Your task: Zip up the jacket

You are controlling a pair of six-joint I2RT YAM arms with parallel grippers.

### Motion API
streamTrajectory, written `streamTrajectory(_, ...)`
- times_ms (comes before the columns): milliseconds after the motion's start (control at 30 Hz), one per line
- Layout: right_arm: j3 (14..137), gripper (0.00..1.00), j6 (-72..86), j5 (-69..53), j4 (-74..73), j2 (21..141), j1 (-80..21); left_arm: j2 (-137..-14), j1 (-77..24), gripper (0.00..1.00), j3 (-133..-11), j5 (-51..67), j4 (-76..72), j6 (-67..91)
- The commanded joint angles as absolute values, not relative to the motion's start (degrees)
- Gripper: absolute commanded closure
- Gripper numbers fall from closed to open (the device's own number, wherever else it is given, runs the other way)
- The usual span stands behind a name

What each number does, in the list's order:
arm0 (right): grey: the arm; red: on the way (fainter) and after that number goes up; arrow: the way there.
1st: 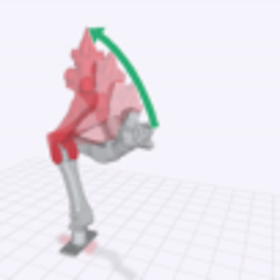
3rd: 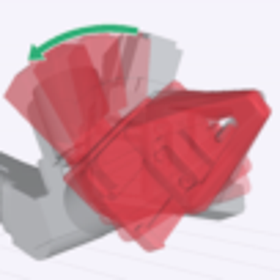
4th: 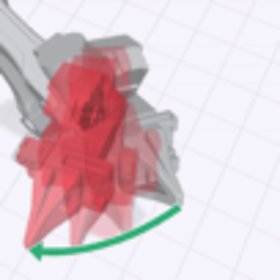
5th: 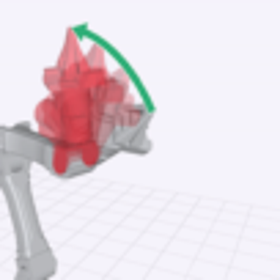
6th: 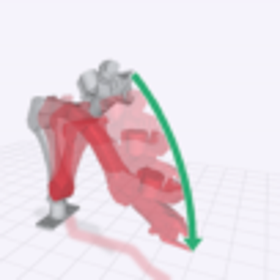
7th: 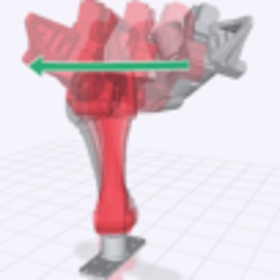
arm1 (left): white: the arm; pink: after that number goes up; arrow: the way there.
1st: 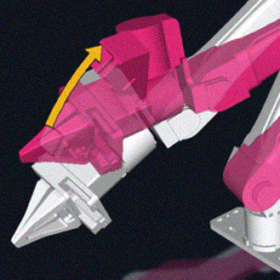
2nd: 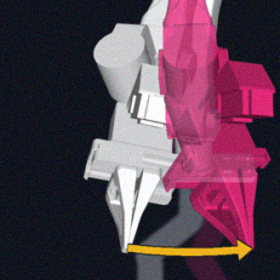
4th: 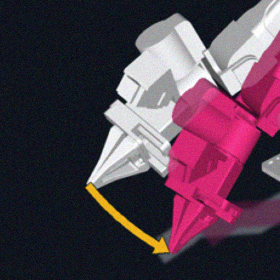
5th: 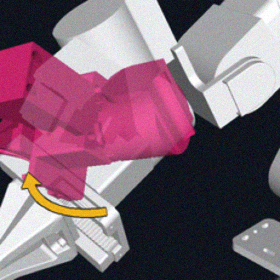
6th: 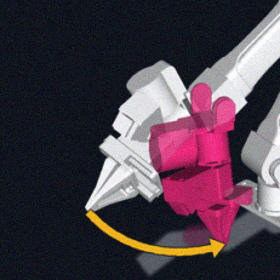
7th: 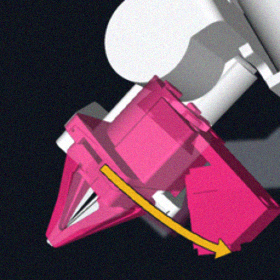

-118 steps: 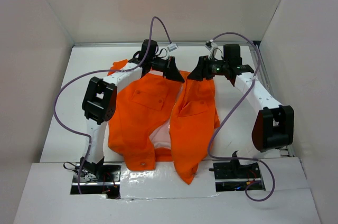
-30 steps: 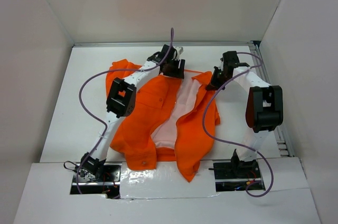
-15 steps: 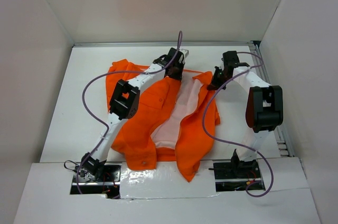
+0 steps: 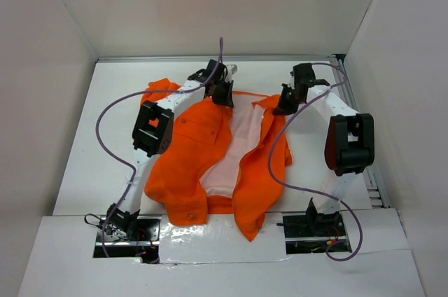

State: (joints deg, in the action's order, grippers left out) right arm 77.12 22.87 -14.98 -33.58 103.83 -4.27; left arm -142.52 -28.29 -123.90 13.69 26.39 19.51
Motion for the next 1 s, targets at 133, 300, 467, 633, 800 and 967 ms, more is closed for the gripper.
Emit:
streamTrajectory(133, 85.6, 0.87, 18.2, -12.8, -35.7, 105.1, -11.0, -123.7, -24.3, 1.00, -108.2, 25.9, 18.3, 21.8)
streamTrajectory(300, 89.6, 0.60, 18.0, -15.7, -36.9, 107.6, -13.2, -113.2, -22.5, 1.00, -95.8, 32.8, 11.7, 22.1)
streamTrajectory(467, 87.8, 0.46, 14.7, -30.1, -31.2, 104.3, -13.4, -109.0, -20.7, 1.00, -90.5, 38.9, 9.2, 22.9)
streamTrajectory(633, 85.7, 0.41, 3.6, -41.4, -28.3, 101.9, -16.3, -108.7, -20.1, 1.00, -90.4, 43.7, 8.8, 22.2)
streamTrajectory(800, 86.2, 0.36, -3.3, -44.9, -28.4, 100.5, -18.0, -107.9, -20.1, 1.00, -90.3, 44.2, 9.7, 20.5)
streamTrajectory(967, 88.1, 0.36, -3.4, -52.2, -27.3, 103.0, -18.2, -106.6, -20.1, 1.00, -88.9, 45.4, 8.0, 20.5)
